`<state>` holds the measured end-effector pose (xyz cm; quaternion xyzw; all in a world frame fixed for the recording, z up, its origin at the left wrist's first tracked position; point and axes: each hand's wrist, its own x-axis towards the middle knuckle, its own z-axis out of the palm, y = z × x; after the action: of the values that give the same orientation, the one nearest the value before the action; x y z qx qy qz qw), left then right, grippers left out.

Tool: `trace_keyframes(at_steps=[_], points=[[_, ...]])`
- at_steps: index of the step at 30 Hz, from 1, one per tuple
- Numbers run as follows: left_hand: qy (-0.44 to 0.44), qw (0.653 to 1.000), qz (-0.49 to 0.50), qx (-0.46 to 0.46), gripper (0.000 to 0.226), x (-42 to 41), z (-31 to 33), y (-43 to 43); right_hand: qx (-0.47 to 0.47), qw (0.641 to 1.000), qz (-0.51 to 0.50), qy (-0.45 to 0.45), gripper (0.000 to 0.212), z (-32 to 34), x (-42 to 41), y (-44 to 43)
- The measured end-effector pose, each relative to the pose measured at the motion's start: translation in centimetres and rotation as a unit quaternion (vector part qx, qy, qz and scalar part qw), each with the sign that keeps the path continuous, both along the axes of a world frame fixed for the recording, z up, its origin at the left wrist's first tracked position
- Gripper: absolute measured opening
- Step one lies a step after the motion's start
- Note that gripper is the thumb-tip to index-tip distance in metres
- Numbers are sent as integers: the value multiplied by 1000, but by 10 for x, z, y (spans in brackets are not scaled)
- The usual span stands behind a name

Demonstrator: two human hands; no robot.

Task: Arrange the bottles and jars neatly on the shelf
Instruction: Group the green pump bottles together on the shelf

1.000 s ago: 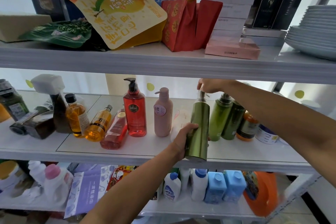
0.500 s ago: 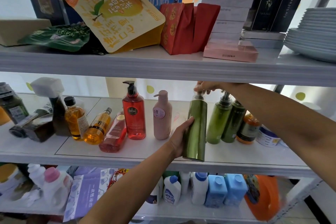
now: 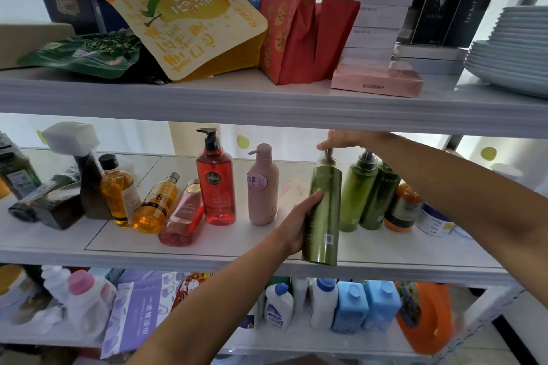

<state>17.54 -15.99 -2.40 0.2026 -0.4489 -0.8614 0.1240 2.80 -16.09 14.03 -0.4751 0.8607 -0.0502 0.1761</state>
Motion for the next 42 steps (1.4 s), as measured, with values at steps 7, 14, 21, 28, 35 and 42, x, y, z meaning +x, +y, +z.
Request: trace_keyframes(at_steps=[7,14,21,28,35,42], points=[[-11,1000,3,-8,33,-1,2,2,-9,999,27,20,30,-3,-9,-4],[-12,994,31,-104,31,-8,3,-6,-87,995,40,-33,37,-4,-4,-3],[-104,954,122,-255,56,-19,15,-17,-165,983,63,-58,36,-4,1,6],[-124,914,137,-360,51,-27,9,-21,-236,960,90,123,44,-14,-1,32],[-136,888,121,-422,49,-34,7,-19,-146,956,121,225,69,-17,-6,57],[-154,877,110,-441,54,-33,8,-20,-127,943,145,272,77,-26,-1,58]])
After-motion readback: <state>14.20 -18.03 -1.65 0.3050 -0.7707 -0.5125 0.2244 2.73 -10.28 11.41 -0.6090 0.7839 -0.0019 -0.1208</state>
